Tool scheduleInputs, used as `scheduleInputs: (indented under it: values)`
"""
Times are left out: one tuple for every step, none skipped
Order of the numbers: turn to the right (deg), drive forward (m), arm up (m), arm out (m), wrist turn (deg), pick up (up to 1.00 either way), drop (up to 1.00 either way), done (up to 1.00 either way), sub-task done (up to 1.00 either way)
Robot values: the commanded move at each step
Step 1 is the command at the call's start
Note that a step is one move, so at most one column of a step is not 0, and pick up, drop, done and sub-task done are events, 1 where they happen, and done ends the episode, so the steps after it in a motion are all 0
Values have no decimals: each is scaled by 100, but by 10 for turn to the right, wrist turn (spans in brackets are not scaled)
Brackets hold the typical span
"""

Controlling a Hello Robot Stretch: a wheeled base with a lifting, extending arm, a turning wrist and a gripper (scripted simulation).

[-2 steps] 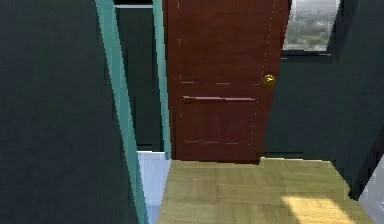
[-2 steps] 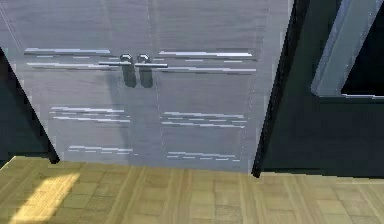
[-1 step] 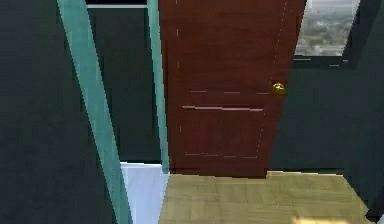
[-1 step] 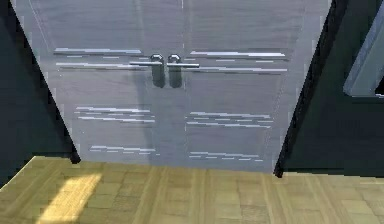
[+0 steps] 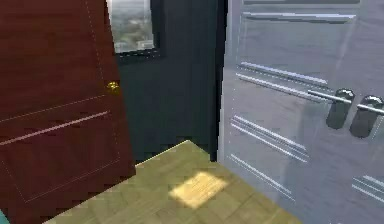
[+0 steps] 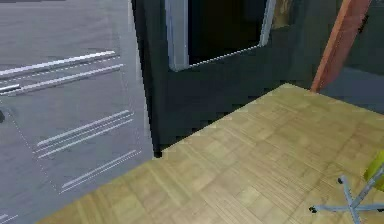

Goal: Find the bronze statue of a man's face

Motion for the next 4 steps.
scheduleInputs:
  values:
    - [450, 0, 0, 0, 0, 0, 0, 0, 0]
    - [30, 0, 0, 0, 0, 0, 0, 0, 0]
    - [0, 15, 0, 0, 0, 0, 0, 0, 0]
    - [-450, 0, 0, 0, 0, 0, 0, 0, 0]
